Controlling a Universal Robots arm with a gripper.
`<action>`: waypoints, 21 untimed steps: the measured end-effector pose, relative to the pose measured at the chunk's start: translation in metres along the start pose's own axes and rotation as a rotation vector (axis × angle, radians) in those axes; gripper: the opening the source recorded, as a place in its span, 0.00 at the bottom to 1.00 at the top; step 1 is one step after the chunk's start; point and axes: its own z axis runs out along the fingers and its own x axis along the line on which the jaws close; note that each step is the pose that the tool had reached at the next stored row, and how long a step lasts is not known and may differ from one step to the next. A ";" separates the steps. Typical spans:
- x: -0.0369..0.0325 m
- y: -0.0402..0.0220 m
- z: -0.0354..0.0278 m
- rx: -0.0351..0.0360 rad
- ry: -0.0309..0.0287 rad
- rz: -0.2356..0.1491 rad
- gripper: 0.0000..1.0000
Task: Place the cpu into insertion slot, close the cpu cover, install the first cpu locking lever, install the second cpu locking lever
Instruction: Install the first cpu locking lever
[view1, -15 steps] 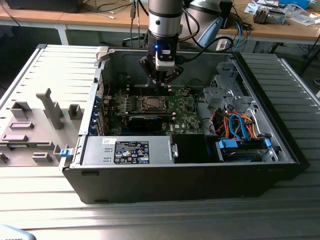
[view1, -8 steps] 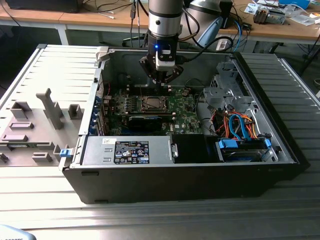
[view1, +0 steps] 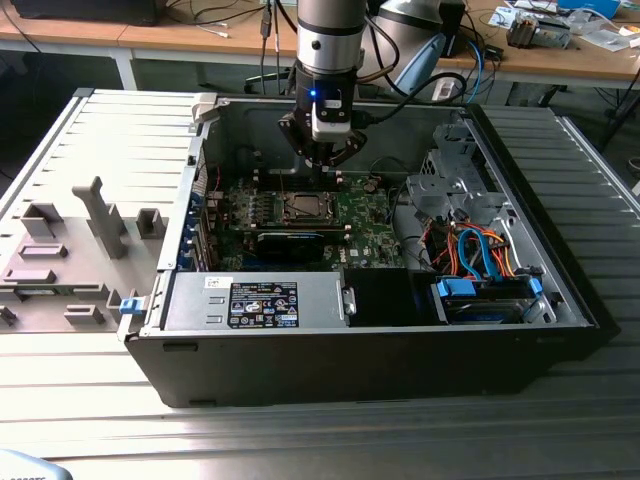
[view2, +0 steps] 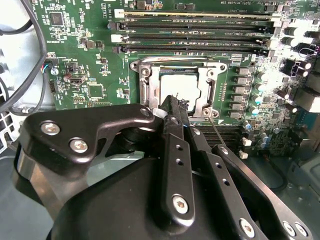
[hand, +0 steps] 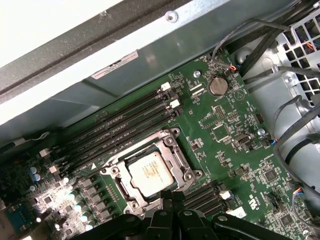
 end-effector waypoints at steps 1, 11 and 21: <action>0.0000 0.0000 0.0000 0.0000 0.0000 -0.001 0.11; 0.0000 0.0000 0.0000 -0.0003 -0.0003 -0.008 0.11; 0.0000 0.0000 0.0000 -0.0004 -0.0006 -0.014 0.11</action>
